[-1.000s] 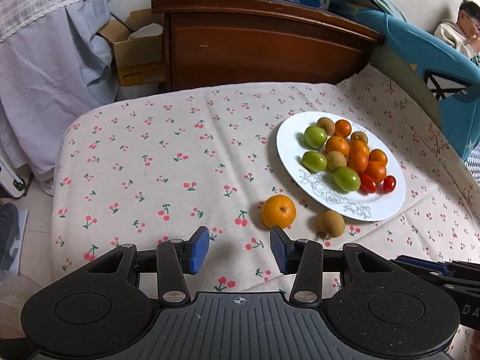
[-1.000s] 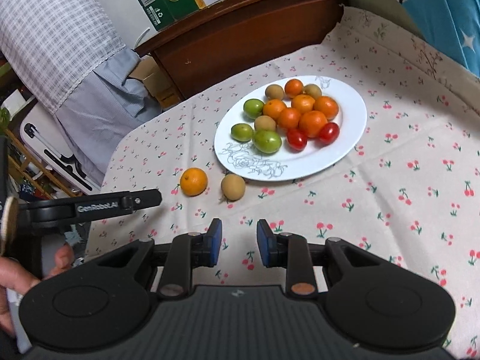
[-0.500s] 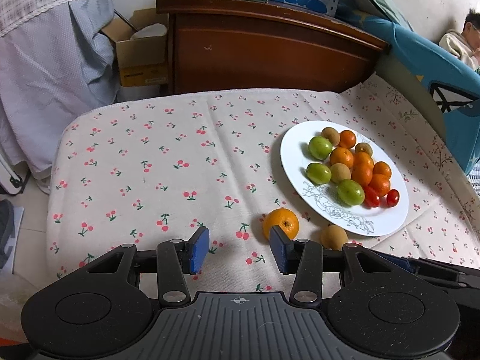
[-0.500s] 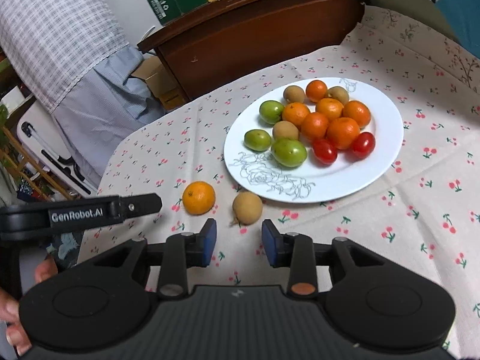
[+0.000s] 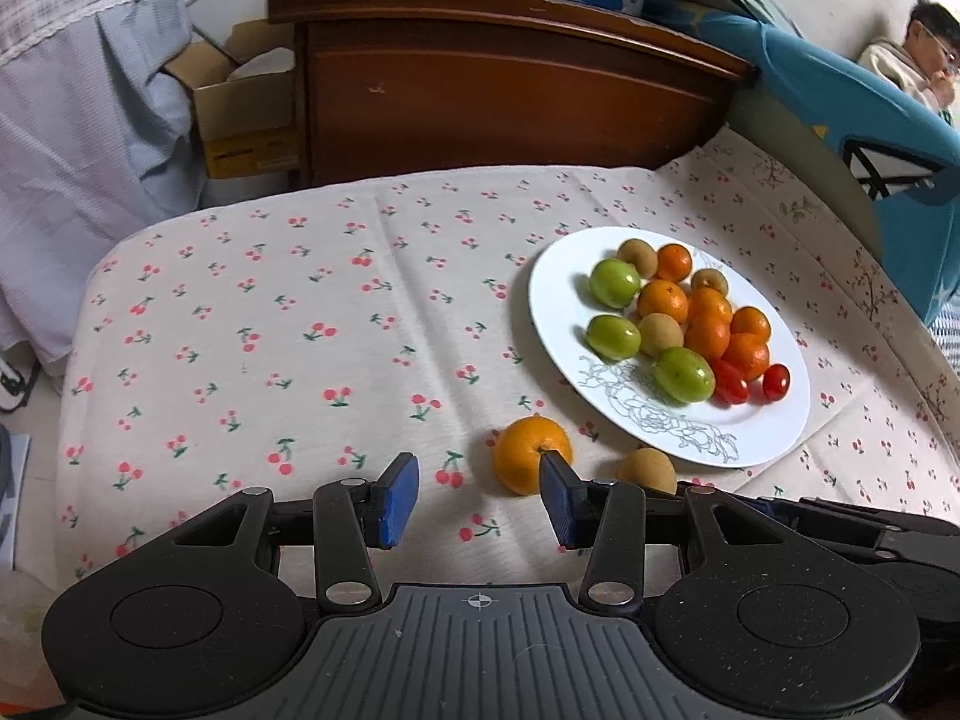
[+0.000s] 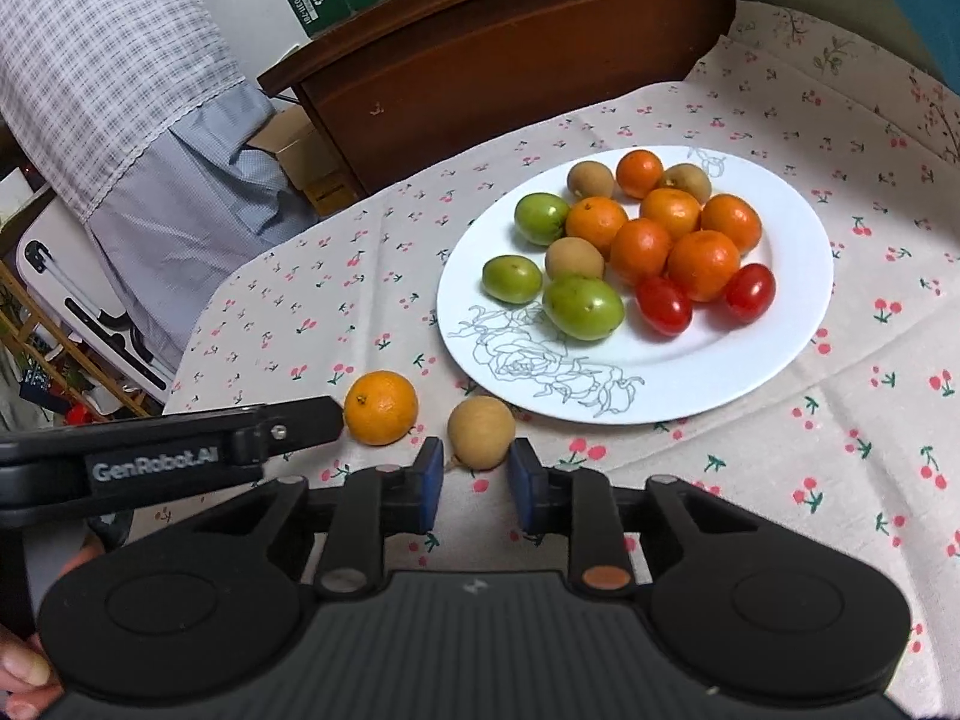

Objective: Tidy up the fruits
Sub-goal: 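Grasp the mandarin with the left tool while the right tool grasps the kiwi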

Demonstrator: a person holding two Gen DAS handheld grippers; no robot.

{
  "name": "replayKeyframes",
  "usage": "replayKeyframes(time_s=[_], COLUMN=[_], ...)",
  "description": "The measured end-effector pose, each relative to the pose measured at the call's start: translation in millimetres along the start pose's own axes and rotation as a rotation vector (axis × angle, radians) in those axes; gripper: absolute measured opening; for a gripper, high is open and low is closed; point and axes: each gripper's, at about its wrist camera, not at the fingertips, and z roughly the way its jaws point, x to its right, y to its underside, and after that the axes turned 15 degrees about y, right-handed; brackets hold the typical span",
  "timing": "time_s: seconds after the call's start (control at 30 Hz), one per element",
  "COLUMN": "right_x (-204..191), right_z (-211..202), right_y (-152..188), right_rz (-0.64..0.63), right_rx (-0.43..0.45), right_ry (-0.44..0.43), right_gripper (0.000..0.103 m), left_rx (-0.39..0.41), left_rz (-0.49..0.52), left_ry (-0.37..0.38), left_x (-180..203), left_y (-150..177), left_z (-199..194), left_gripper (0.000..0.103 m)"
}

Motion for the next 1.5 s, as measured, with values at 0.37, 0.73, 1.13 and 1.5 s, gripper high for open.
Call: replayKeyframes(time_s=[0.37, 0.73, 1.13, 1.5], right_x=[10, 19, 11, 5], right_z=[-17, -14, -7, -4], right_y=[1, 4, 6, 4], right_rz=[0.011, 0.055, 0.031, -0.009], right_rx=[-0.015, -0.039, -0.032, -0.004], right_ry=[0.008, -0.004, -0.003, -0.01], right_gripper=[0.016, 0.02, 0.025, 0.023], left_rx=[-0.008, -0.029, -0.009, 0.025], left_rz=[0.071, 0.118, 0.092, 0.059], left_ry=[0.019, 0.032, 0.027, -0.019], left_x=[13, 19, 11, 5], left_y=[-1, 5, 5, 2], left_z=[19, 33, 30, 18], left_gripper=[0.042, 0.042, 0.03, 0.03])
